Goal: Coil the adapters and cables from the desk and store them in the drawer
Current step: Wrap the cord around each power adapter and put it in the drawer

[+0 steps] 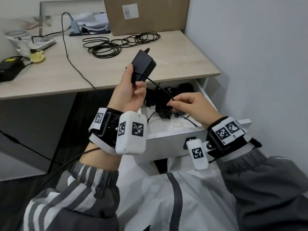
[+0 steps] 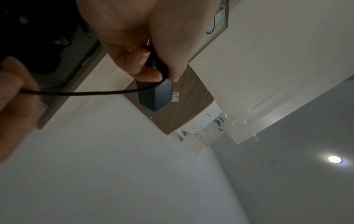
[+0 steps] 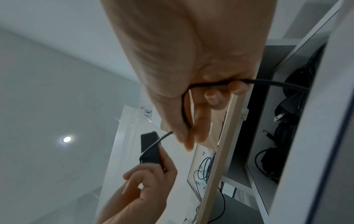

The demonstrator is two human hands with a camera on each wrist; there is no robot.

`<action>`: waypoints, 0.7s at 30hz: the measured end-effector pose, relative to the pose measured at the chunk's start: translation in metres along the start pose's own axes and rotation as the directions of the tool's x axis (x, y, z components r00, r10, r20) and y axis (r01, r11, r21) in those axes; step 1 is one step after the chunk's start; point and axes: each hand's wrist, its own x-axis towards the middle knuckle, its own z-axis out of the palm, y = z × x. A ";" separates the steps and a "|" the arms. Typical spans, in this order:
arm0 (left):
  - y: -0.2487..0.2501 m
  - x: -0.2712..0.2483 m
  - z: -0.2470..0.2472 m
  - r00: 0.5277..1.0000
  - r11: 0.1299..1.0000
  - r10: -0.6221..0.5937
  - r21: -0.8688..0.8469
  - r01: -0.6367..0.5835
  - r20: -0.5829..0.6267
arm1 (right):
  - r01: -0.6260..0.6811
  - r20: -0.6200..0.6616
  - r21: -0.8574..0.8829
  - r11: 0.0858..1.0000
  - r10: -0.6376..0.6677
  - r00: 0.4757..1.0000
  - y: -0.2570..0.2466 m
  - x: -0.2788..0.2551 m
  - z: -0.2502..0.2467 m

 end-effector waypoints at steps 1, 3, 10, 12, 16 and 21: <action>0.003 -0.001 0.000 1.000 1.000 0.010 -0.003 -0.010 0.005 | 0.002 0.003 -0.023 1.000 -0.002 1.000 0.001 -0.001 -0.002; 0.006 -0.002 0.001 1.000 1.000 0.025 -0.012 -0.025 0.003 | 0.010 0.016 -0.099 0.995 -0.009 1.000 0.002 -0.002 -0.005; -0.003 -0.018 0.011 0.977 0.954 -0.154 0.278 0.110 0.144 | -0.069 -0.072 -0.195 0.978 0.056 0.996 0.009 0.002 -0.009; -0.012 -0.024 0.013 0.965 0.887 -0.201 0.450 0.104 0.171 | -0.083 -0.123 -0.201 0.976 0.059 0.991 0.007 0.005 -0.012; -0.016 -0.031 0.008 0.943 0.681 -0.242 0.732 -0.004 0.231 | -0.075 -0.183 -0.147 0.986 0.048 0.982 0.004 0.010 -0.023; -0.018 -0.029 -0.002 0.938 0.541 -0.274 0.841 -0.033 0.213 | -0.066 -0.187 -0.142 0.988 0.039 0.982 -0.003 0.014 -0.028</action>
